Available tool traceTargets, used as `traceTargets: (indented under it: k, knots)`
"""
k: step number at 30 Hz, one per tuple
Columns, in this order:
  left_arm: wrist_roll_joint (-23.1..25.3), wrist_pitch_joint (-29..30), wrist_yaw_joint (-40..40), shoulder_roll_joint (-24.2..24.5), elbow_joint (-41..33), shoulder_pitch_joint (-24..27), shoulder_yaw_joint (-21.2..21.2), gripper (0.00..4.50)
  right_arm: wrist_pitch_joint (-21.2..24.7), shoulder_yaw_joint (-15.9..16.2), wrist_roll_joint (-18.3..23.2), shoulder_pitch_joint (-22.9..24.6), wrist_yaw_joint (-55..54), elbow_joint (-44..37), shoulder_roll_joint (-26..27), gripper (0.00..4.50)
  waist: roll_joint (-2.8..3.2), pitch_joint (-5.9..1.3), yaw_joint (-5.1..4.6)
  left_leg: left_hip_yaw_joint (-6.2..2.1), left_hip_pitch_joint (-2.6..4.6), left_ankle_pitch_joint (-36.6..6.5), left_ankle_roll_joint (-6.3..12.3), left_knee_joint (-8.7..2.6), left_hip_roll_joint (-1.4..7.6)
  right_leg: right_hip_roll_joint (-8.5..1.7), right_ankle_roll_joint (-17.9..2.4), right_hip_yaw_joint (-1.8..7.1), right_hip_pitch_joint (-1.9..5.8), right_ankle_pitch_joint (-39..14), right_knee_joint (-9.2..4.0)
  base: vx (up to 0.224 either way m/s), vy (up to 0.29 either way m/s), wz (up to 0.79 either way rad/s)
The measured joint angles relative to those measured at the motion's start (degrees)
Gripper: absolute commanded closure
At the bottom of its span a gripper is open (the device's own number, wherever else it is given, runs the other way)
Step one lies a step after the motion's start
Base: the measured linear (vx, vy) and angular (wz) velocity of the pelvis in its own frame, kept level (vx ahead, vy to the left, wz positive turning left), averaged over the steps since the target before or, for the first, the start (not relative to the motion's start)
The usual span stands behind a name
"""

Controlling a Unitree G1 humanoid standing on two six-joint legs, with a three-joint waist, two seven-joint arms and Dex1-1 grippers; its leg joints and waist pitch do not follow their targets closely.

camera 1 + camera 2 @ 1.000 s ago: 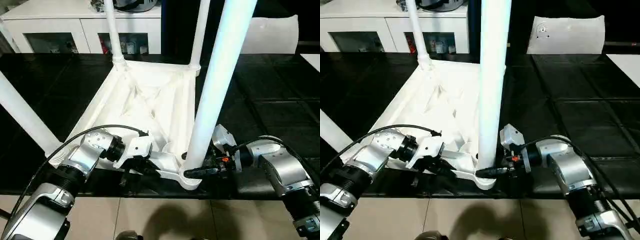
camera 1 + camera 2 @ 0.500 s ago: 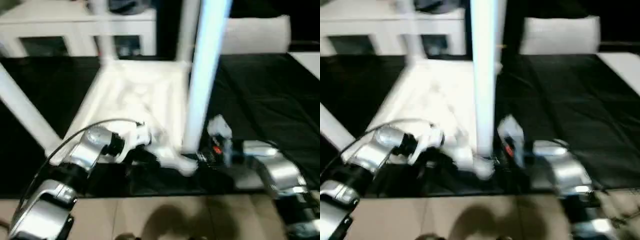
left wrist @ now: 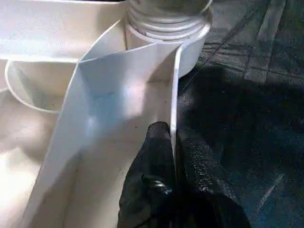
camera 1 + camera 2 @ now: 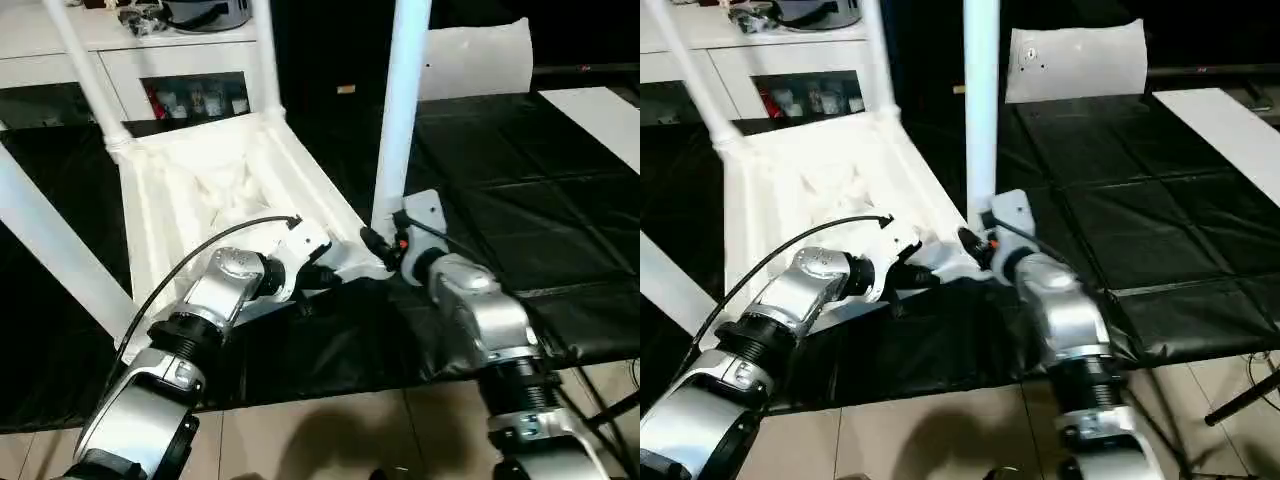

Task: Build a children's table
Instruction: Rotate leg to tighten

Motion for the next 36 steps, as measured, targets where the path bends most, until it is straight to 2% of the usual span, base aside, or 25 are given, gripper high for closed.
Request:
traceTargets:
  k: [3,4,7,10,17,18,21,27,36]
  knots:
    - [0.0,-1.0,-0.5,0.8,-1.3,0.8,-0.7,4.5,-1.9,0.0,0.6,1.8,1.5,-1.2,0.0,1.24,0.04,0.03,0.06,0.0,0.0,0.0,0.0,0.0,0.0,0.0,0.0,0.0,-0.05,0.0,0.0,0.0,0.0,0.0]
    - [0.1,-1.5,-1.0,1.1,-1.3,0.9,-0.9,4.5,-2.6,0.1,0.7,2.2,2.3,-1.4,-0.4,1.0,0.07,0.04,0.08,-0.01,0.0,0.0,0.0,-0.01,0.01,0.0,0.0,-0.01,-0.05,0.0,0.0,0.0,0.0,0.0]
    - [0.3,-4.3,-3.5,2.6,-2.0,1.8,-1.6,4.5,-5.1,1.1,1.2,4.3,7.6,-2.6,-2.6,0.7,0.16,0.09,0.19,-0.01,0.0,0.0,0.0,-0.01,0.02,0.0,0.0,-0.02,-0.04,0.0,0.01,0.0,0.0,0.0]
    - [0.5,-7.5,-7.3,5.1,-3.2,3.3,-1.9,4.5,-6.8,2.4,3.3,5.8,14.5,-3.8,-6.4,0.7,0.26,0.15,0.3,-0.01,-0.02,0.0,0.0,0.01,0.02,0.0,0.0,-0.02,-0.03,0.0,0.01,0.0,0.0,0.0]
    - [-1.2,-13.2,-16.7,9.6,-3.8,4.6,-3.5,4.5,-9.4,3.9,7.9,6.6,32.3,-4.1,-14.4,0.7,0.22,0.18,1.72,-0.02,0.03,0.0,0.0,0.07,0.05,-0.01,0.0,-0.04,-0.05,0.0,0.03,0.0,0.0,0.0]
    - [-1.3,-14.3,-18.2,10.2,-3.8,4.9,-3.5,4.5,-9.4,4.3,8.8,6.6,35.1,-4.1,-15.3,0.97,0.22,0.18,2.25,-0.03,0.02,0.0,0.01,0.07,0.05,-0.01,0.0,-0.05,-0.05,0.0,0.02,0.0,0.0,0.0]
    - [-1.3,-16.7,-22.1,11.7,-3.8,5.0,-4.1,4.5,-9.4,5.2,10.5,6.4,41.2,-3.9,-17.2,1.17,0.17,0.2,3.41,-0.02,0.01,0.0,0.02,0.12,0.05,-0.03,0.0,-0.05,-0.06,0.0,0.04,0.0,0.0,0.0]
    - [-1.9,-19.4,-29.5,14.1,-3.8,5.0,-5.5,4.5,-9.1,8.0,12.5,4.7,52.3,-2.9,-20.5,1.56,0.1,0.21,4.71,0.0,0.02,0.0,0.02,0.16,0.05,-0.07,0.0,-0.05,-0.06,0.0,0.08,0.0,0.0,0.0]
    - [-2.2,-22.0,-34.1,14.8,-3.4,4.4,-6.9,4.5,-10.0,10.8,12.9,2.2,59.5,-0.4,-22.6,2.4,0.0,0.23,6.13,0.04,-0.03,0.0,0.02,0.24,0.03,-0.15,0.0,-0.07,-0.06,0.0,0.11,0.0,0.0,0.0]
